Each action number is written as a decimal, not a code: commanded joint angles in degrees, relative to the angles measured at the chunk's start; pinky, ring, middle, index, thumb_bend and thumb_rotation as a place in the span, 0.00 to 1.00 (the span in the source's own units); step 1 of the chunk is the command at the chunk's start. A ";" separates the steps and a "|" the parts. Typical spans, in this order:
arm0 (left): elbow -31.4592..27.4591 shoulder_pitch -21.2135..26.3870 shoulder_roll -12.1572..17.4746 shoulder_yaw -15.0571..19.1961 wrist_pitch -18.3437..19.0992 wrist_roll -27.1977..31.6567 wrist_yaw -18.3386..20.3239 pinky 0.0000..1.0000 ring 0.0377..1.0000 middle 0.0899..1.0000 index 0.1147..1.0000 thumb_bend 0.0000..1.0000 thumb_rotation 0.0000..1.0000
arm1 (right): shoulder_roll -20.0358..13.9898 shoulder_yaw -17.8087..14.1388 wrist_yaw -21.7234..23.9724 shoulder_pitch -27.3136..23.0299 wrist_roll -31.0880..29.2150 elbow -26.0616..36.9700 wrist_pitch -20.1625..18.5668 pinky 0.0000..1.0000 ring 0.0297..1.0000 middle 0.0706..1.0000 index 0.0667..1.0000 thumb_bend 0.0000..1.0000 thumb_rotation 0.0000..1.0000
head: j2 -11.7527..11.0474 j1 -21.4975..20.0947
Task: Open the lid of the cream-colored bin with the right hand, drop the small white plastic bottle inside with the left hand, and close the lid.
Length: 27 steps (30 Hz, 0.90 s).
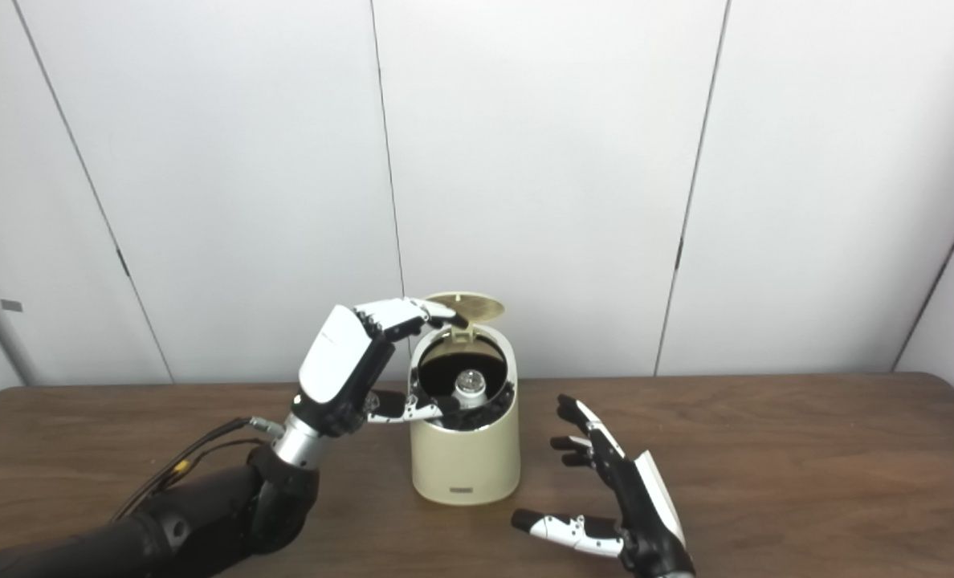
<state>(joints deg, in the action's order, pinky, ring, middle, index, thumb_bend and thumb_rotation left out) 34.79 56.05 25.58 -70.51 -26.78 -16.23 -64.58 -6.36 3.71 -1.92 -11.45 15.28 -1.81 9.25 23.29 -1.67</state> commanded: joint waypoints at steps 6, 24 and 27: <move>-9.65 1.12 6.68 3.04 -0.15 0.97 0.08 0.42 0.52 0.45 0.42 0.52 0.00 | -0.56 -0.46 -0.10 -2.18 -1.04 0.74 2.25 0.73 0.76 0.89 0.89 0.77 0.31 | -0.05 0.69; -28.32 -24.98 4.63 50.98 5.71 31.42 58.20 0.59 0.67 0.74 0.75 0.59 0.15 | -2.56 -0.81 0.83 -2.57 -2.26 -1.03 3.37 0.72 0.77 0.89 0.90 0.77 0.32 | -0.21 3.49; -31.16 -27.08 2.51 55.71 14.76 36.30 62.47 0.63 0.70 0.77 0.77 0.53 0.11 | -3.06 -0.98 1.03 -2.88 -2.73 -1.79 3.61 0.73 0.78 0.88 0.90 0.77 0.32 | -0.35 4.13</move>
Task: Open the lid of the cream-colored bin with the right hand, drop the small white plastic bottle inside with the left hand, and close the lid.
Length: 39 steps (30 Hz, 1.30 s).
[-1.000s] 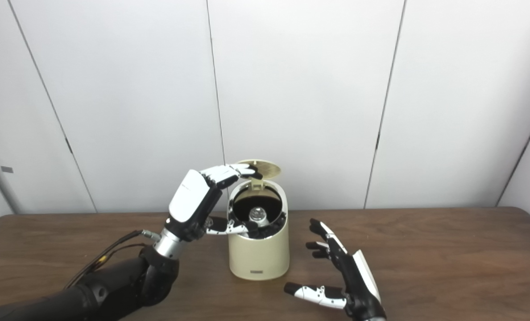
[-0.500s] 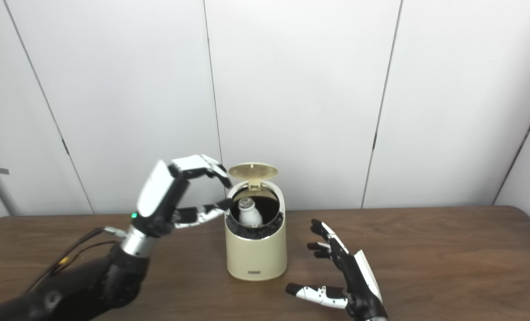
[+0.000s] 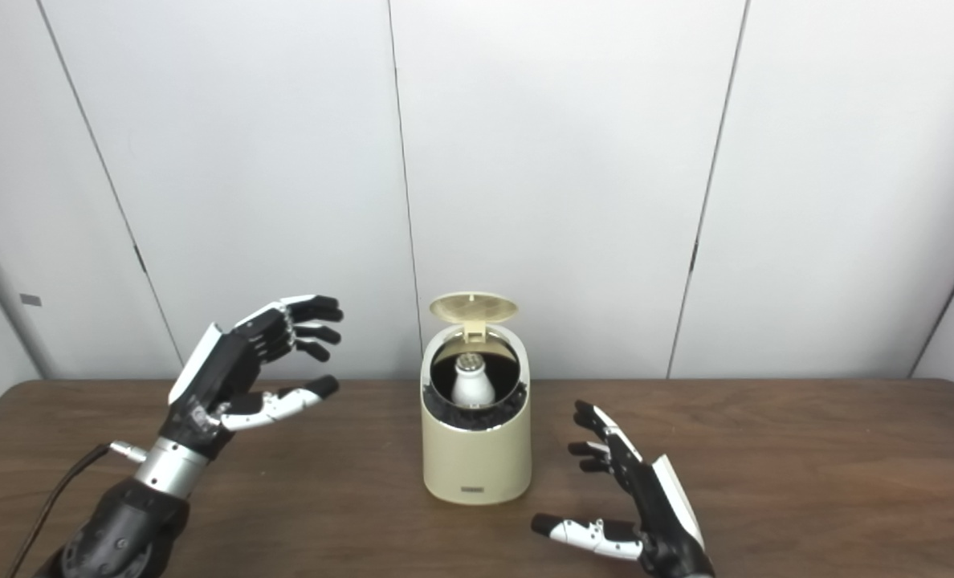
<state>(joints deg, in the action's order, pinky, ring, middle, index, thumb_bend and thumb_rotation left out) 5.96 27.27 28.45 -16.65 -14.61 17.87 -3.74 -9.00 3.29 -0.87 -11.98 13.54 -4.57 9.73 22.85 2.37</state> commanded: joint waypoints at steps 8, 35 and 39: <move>-5.45 -1.57 -5.01 9.21 17.90 -4.47 3.40 0.63 0.71 0.75 0.76 0.48 0.00 | -1.60 -1.75 0.33 -3.86 -3.21 -0.80 4.19 0.76 0.81 0.89 0.90 0.76 0.30 | -0.18 1.23; 1.68 -10.51 -13.15 14.98 9.83 -12.87 12.12 0.59 0.66 0.69 0.68 0.54 0.08 | -14.20 4.59 14.31 -29.79 9.33 2.97 -10.09 0.67 0.79 0.82 0.81 0.59 0.60 | -2.83 -0.42; 2.43 -10.66 -13.59 15.15 8.49 -13.55 12.81 0.59 0.65 0.68 0.68 0.53 0.06 | -14.75 5.88 14.72 -31.93 11.15 1.06 -9.64 0.75 0.83 0.81 0.80 0.59 0.66 | -3.00 -0.35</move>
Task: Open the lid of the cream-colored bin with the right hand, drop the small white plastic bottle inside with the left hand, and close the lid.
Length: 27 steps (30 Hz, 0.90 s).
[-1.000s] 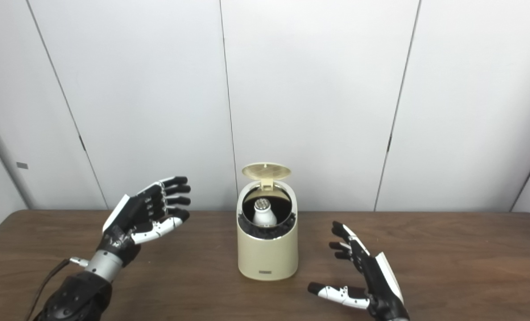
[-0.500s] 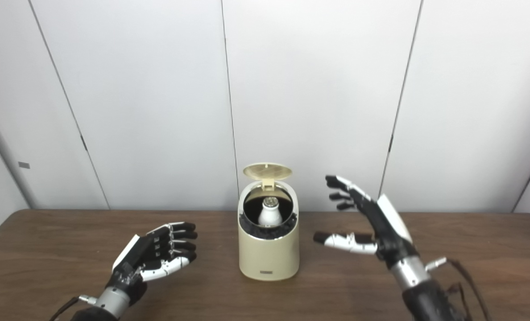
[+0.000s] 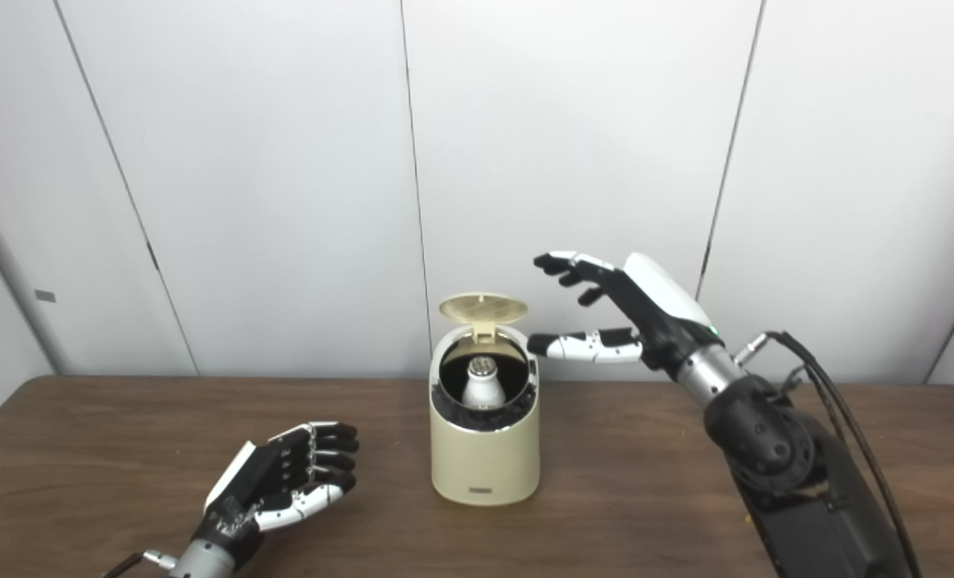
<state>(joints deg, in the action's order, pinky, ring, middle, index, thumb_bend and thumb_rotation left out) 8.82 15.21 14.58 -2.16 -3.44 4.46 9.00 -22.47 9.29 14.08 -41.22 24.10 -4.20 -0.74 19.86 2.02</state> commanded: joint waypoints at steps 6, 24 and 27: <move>0.14 1.28 -0.55 1.22 -3.11 -0.54 0.13 0.59 0.64 0.68 0.68 0.53 0.05 | -1.32 2.16 1.79 -4.83 3.34 0.57 0.35 0.78 0.88 0.81 0.77 0.58 0.72 | -0.07 -0.01; 1.56 1.44 -2.20 2.48 -6.05 -3.02 -1.37 0.55 0.62 0.65 0.63 0.49 0.00 | -1.02 5.51 7.87 -7.22 5.22 2.09 -0.38 0.82 0.93 0.78 0.73 0.64 0.75 | 0.49 1.01; 1.77 1.47 -2.29 2.58 -6.10 -3.03 -1.36 0.55 0.62 0.65 0.63 0.50 0.00 | -0.92 5.75 8.25 -7.37 5.36 2.12 -0.07 0.83 0.93 0.79 0.73 0.64 0.74 | 0.76 1.30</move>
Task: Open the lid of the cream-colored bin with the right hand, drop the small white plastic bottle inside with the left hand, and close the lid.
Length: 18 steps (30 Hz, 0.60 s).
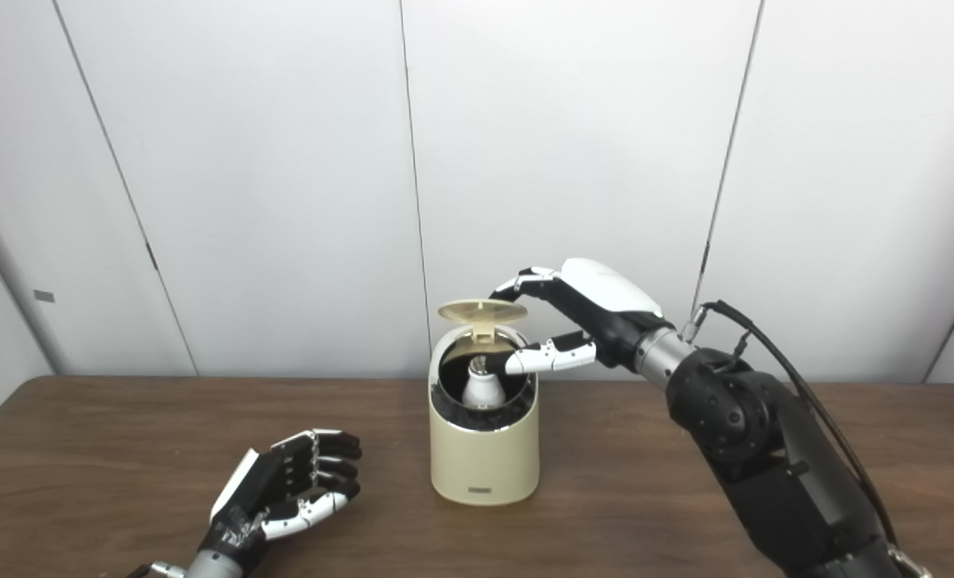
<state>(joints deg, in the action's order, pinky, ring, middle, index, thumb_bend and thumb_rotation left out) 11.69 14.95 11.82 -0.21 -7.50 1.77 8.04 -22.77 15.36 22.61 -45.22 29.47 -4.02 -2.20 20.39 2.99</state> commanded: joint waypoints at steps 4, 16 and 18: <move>-1.62 1.64 0.49 0.60 -1.39 -0.90 -0.63 0.56 0.62 0.65 0.63 0.50 0.00 | -0.77 0.23 0.87 -3.53 0.00 2.75 1.46 0.83 0.93 0.80 0.73 0.66 0.74 | 0.62 0.53; -1.94 2.08 0.26 1.04 -0.73 -0.40 -0.19 0.56 0.62 0.65 0.63 0.50 0.00 | -1.56 1.66 6.99 -3.28 -0.96 7.73 1.66 0.83 0.90 0.74 0.69 0.64 0.69 | 1.53 1.02; -2.10 2.08 0.24 1.13 -0.42 -0.31 -0.14 0.56 0.63 0.66 0.63 0.50 0.00 | -1.68 1.95 7.55 -3.07 -0.77 8.18 1.99 0.83 0.90 0.74 0.69 0.62 0.66 | 1.69 1.09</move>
<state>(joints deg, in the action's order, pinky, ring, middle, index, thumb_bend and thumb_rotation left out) 11.59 14.96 11.69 0.30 -7.31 0.87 7.98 -23.15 17.70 30.31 -45.37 28.98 2.33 -1.83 22.15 4.04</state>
